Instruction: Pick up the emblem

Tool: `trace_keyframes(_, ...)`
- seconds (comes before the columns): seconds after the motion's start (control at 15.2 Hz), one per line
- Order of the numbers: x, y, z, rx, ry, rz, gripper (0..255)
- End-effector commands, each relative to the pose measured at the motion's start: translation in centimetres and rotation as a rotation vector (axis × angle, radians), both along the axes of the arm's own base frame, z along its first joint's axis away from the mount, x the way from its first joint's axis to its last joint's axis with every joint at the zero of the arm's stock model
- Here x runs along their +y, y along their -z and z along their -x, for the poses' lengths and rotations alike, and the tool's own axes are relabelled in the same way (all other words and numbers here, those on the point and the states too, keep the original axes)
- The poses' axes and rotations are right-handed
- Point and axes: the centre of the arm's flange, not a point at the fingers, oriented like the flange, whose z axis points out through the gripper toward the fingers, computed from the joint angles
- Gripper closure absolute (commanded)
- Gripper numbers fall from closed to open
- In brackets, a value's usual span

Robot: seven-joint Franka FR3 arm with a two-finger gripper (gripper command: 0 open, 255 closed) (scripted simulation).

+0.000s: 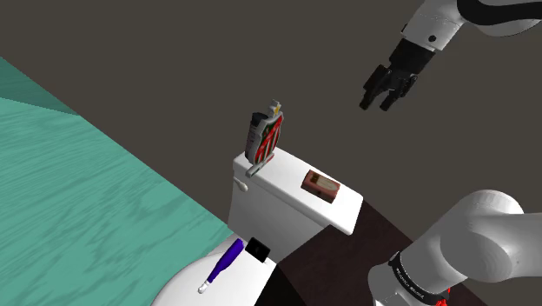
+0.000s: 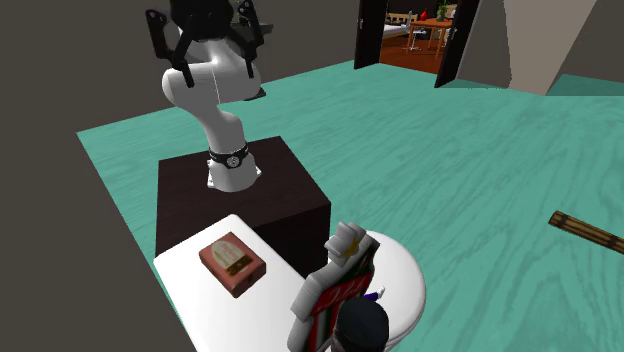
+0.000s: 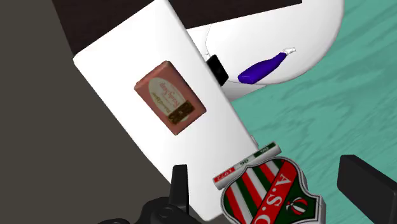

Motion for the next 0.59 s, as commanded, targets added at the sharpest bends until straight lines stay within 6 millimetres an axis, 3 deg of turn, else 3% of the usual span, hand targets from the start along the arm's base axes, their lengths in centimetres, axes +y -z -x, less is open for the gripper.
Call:
trace_keyframes(0.0, 0.0, 0.0, 0.0, 0.0, 0.0, 0.0, 0)
trace_keyframes(0.53, 7.0, 2.4, -8.1, 0.005, 0.363, 0.025, 0)
